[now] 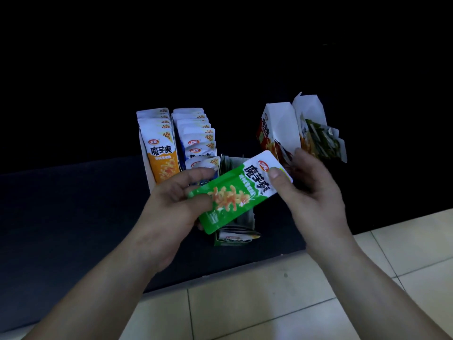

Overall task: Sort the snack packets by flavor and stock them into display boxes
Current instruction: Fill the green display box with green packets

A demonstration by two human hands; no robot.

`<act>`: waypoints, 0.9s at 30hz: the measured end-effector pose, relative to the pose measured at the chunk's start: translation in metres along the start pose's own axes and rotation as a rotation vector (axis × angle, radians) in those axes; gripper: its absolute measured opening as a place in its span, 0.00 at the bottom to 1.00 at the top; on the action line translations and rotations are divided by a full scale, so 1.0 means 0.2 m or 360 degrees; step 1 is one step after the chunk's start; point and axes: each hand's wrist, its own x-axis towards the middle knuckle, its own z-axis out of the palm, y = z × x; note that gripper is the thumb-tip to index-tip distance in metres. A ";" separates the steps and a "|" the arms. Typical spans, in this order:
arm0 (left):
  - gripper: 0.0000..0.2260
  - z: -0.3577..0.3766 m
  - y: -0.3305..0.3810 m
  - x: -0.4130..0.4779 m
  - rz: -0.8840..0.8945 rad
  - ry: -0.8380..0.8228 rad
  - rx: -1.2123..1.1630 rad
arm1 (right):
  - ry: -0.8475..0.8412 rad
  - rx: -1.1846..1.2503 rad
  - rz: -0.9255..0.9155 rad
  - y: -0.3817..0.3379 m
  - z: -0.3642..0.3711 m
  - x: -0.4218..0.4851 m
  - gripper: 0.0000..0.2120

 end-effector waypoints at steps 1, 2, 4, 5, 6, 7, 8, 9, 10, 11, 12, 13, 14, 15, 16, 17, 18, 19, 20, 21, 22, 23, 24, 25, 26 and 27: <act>0.20 0.01 -0.01 -0.01 0.0011 -0.0041 -0.0005 | -0.0027 0.0103 0.0127 0.00 0.00 0.00 0.18; 0.20 0.01 -0.02 -0.02 0.0029 -0.0093 0.0002 | -0.0067 0.0202 0.0244 0.00 0.01 0.00 0.21; 0.19 0.04 -0.02 -0.03 0.0077 -0.0176 0.0013 | -0.0157 0.0346 0.0340 0.00 0.03 -0.01 0.26; 0.19 0.06 -0.03 -0.04 0.0096 -0.0188 0.0014 | -0.0165 0.0364 0.0325 0.00 0.04 -0.01 0.28; 0.18 0.07 -0.04 -0.04 0.0120 -0.0172 0.0028 | -0.0137 0.0357 0.0285 -0.01 0.05 -0.01 0.29; 0.18 0.07 -0.05 -0.03 0.0152 -0.0132 0.0068 | -0.0082 0.0336 0.0214 -0.01 0.05 0.00 0.30; 0.18 0.07 -0.07 -0.02 0.0190 -0.0070 0.0145 | -0.0020 0.0298 0.0124 -0.02 0.05 0.01 0.31; 0.18 0.06 -0.08 -0.01 0.0219 0.0002 0.0240 | 0.0018 0.0235 0.0015 -0.03 0.03 0.02 0.32; 0.18 0.05 -0.10 0.01 0.0241 0.0064 0.0338 | 0.0025 0.0148 -0.0101 -0.03 0.02 0.03 0.33; 0.18 0.04 -0.11 0.01 0.0251 0.0096 0.0424 | 0.0001 0.0060 -0.0210 -0.04 0.00 0.04 0.33; 0.18 0.03 -0.13 0.02 0.0253 0.0095 0.0491 | -0.0048 -0.0009 -0.0301 -0.04 -0.01 0.04 0.33; 0.18 0.03 -0.14 0.02 0.0247 0.0072 0.0529 | -0.0112 -0.0062 -0.0364 -0.03 -0.01 0.04 0.32; 0.17 0.03 -0.15 0.01 0.0238 0.0056 0.0551 | -0.0187 -0.0117 -0.0396 -0.02 -0.01 0.03 0.32; 0.17 0.03 -0.16 0.01 0.0230 0.0062 0.0558 | -0.0267 -0.0182 -0.0404 0.00 -0.01 0.01 0.31; 0.17 0.02 -0.17 0.01 0.0224 0.0092 0.0561 | -0.0345 -0.0252 -0.0399 0.04 0.00 0.00 0.30; 0.17 0.02 -0.17 0.01 0.0218 0.0128 0.0557 | -0.0414 -0.0318 -0.0388 0.08 0.01 -0.02 0.29; 0.17 0.02 -0.18 0.01 0.0204 0.0160 0.0552 | -0.0468 -0.0369 -0.0367 0.12 0.01 -0.04 0.27; 0.16 0.02 -0.19 0.01 0.0180 0.0174 0.0537 | -0.0512 -0.0406 -0.0325 0.15 0.01 -0.06 0.24; 0.14 0.02 -0.19 0.01 0.0152 0.0175 0.0523 | -0.0546 -0.0434 -0.0279 0.18 0.02 -0.08 0.20; 0.13 0.02 -0.20 0.01 0.0126 0.0169 0.0515 | -0.0564 -0.0452 -0.0245 0.19 0.01 -0.09 0.18; 0.10 0.02 -0.20 0.01 0.0111 0.0170 0.0524 | -0.0569 -0.0458 -0.0228 0.21 0.01 -0.09 0.15; 0.08 0.02 -0.20 0.01 0.0101 0.0181 0.0537 | -0.0580 -0.0463 -0.0206 0.21 0.00 -0.09 0.13; 0.07 0.02 -0.19 0.01 0.0089 0.0200 0.0540 | -0.0609 -0.0491 -0.0171 0.21 0.00 -0.08 0.11; 0.07 0.03 -0.18 0.02 0.0072 0.0217 0.0530 | -0.0663 -0.0545 -0.0122 0.21 -0.01 -0.07 0.09; 0.10 0.03 -0.16 0.03 0.0055 0.0226 0.0534 | -0.0734 -0.0611 -0.0074 0.21 -0.02 -0.07 0.08; 0.13 0.03 -0.15 0.04 0.0043 0.0225 0.0555 | -0.0800 -0.0668 -0.0036 0.21 -0.03 -0.07 0.07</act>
